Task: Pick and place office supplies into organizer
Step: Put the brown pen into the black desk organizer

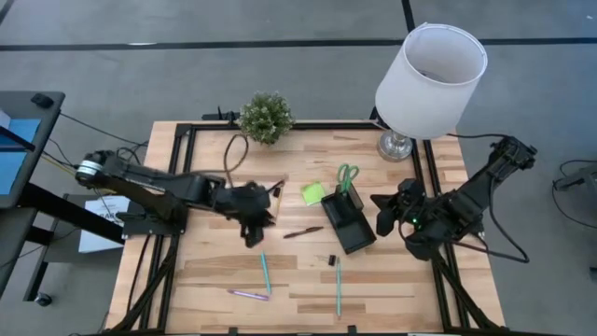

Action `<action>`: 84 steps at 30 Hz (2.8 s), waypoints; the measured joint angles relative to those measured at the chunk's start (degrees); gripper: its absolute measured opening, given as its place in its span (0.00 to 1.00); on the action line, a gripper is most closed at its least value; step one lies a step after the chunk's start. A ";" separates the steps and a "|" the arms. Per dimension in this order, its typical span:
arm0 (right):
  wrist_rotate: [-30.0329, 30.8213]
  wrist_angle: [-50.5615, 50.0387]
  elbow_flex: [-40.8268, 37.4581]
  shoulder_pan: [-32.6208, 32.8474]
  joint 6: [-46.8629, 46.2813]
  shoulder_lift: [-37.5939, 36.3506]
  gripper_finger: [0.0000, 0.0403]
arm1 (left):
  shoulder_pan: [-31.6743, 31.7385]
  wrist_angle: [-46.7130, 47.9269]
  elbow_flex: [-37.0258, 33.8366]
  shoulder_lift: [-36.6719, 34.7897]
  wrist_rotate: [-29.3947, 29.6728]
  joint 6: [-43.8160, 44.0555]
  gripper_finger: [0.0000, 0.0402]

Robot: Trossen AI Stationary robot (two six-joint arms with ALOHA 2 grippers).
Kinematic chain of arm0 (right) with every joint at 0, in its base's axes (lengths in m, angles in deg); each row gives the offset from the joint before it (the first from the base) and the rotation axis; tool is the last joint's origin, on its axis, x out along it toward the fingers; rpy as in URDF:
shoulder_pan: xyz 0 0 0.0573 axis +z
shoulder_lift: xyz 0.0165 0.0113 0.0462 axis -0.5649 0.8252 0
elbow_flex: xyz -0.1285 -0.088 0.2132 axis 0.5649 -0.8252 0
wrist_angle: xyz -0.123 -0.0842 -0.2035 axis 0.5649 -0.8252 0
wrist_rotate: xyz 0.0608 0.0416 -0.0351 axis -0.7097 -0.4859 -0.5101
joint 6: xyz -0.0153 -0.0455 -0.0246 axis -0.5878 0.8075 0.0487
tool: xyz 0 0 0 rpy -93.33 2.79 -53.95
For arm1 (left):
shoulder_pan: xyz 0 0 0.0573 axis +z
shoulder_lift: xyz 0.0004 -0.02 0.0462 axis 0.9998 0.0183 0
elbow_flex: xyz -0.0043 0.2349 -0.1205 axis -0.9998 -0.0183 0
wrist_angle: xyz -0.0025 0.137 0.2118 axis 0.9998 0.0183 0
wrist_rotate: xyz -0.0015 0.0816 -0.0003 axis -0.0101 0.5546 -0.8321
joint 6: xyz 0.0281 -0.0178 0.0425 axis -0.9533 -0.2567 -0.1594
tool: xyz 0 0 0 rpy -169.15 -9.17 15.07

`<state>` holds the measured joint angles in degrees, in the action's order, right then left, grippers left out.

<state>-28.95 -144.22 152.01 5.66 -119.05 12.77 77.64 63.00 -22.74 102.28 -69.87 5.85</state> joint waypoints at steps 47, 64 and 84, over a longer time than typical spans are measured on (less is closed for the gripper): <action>-1.31 10.31 -0.04 -7.09 6.11 0.11 0.00 | 1.32 -29.82 -8.17 31.72 3.46 -11.00 0.48; -1.18 10.03 -0.04 -7.10 9.01 0.11 0.00 | 1.29 -11.10 3.05 28.26 2.16 -20.13 0.05; 10.66 30.00 2.36 11.38 27.05 -2.94 0.00 | 6.88 0.46 33.49 31.43 34.26 -102.29 0.04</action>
<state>-18.29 -114.22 154.37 17.03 -92.00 9.83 84.52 63.46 10.75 133.70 -35.61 -96.44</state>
